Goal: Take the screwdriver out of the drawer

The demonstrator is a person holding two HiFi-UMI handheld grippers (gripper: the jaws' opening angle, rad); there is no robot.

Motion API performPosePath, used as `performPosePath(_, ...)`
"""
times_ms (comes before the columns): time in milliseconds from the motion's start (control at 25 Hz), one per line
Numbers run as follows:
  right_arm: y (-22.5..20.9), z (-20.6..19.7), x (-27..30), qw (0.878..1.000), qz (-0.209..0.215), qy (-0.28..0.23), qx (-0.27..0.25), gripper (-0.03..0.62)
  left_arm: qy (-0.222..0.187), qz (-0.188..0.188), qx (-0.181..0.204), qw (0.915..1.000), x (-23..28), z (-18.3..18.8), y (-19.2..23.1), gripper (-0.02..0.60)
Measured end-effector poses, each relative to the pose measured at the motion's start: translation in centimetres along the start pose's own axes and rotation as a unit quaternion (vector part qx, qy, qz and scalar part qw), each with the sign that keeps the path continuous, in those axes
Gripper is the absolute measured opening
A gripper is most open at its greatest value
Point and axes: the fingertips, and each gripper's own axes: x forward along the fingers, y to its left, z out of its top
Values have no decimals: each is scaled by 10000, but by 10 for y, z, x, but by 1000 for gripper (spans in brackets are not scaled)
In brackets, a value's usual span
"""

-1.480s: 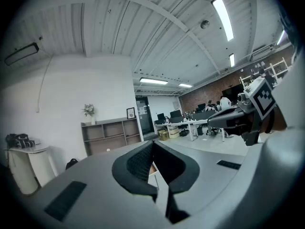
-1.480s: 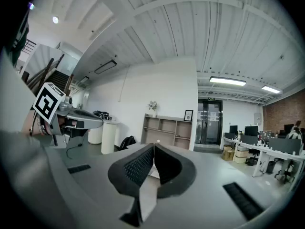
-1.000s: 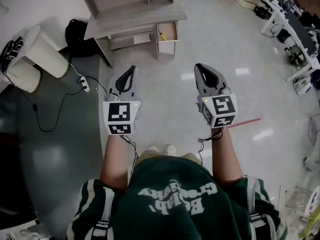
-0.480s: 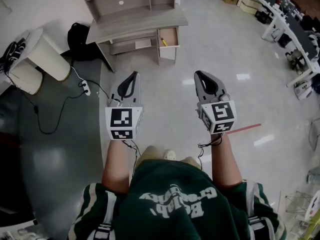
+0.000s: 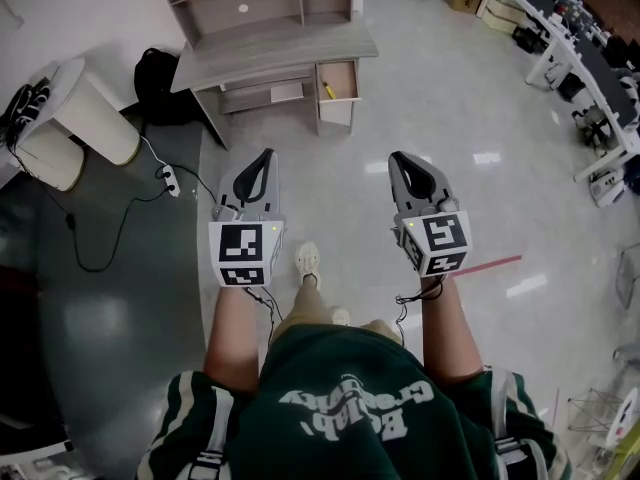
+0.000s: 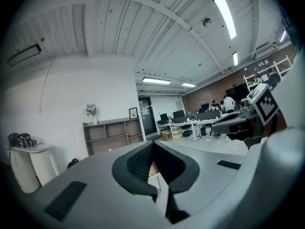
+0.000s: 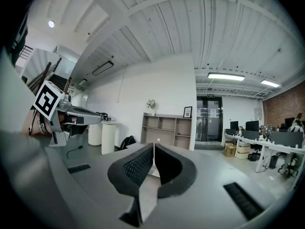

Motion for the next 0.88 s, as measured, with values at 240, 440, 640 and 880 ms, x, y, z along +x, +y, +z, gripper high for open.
performPosePath(240,-21,-2,47,10000,-54,36,-20,35,-6,2,-7,10000,49,-5,27,18)
performPosePath(440,-39,-1,105,9999,-83,75,-51,35,-56,15,83,9999,104,-9,63,18)
performPosePath(640,-59,7,173,9998,-149,102,-74,35,-95,-72,131,9998,169,-10,101,18)
performPosePath(880,-83,14,262,9997,-233,106,-61,35,-188,-274,195,9993,248,-13,148,18)
